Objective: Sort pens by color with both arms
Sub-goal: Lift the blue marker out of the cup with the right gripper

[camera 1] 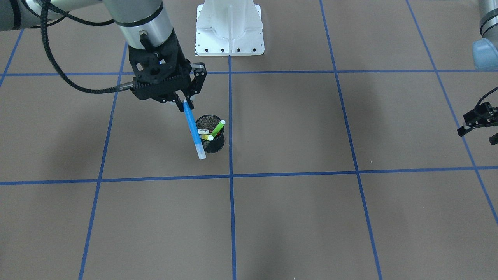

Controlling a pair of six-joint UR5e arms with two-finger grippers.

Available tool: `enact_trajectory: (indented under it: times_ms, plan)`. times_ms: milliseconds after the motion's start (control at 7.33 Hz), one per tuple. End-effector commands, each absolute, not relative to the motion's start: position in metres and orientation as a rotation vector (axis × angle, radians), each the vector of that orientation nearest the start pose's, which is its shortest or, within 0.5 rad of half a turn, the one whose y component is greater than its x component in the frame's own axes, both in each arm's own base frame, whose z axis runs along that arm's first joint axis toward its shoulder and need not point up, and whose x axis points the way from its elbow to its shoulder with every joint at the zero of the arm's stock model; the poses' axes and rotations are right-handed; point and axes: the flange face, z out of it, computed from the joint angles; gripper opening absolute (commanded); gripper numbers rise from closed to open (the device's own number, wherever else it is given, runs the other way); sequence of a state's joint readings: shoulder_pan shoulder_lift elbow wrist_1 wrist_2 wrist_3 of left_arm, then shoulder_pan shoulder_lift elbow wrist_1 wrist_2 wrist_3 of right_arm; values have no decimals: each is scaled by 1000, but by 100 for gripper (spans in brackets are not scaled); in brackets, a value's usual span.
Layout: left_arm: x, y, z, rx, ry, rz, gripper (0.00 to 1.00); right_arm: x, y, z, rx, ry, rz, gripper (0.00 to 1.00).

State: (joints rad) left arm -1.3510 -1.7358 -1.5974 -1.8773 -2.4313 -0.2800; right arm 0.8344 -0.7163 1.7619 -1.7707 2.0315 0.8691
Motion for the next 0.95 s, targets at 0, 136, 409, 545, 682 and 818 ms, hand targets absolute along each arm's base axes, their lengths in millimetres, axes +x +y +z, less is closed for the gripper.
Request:
enact_trajectory:
  times_ms: [0, 136, 409, 545, 682, 818]
  plan:
    - [70, -572, 516, 242, 931, 159, 100, -412, -619, 103, 373, -806, 169, 0]
    - [75, -572, 516, 235, 934, 157, 100, -429, -641, 118, 393, -720, 205, 0]
    - [85, -571, 517, 220, 937, 163, 100, -478, -673, 174, 464, -643, 226, 0]
    - [87, -571, 517, 218, 937, 166, 100, -501, -678, 203, 470, -631, 216, 0]
    - [87, -571, 517, 218, 937, 166, 100, -520, -673, 213, 483, -643, 200, 0]
    - [87, -571, 521, 212, 936, 164, 100, -543, -658, 217, 489, -637, 178, 0]
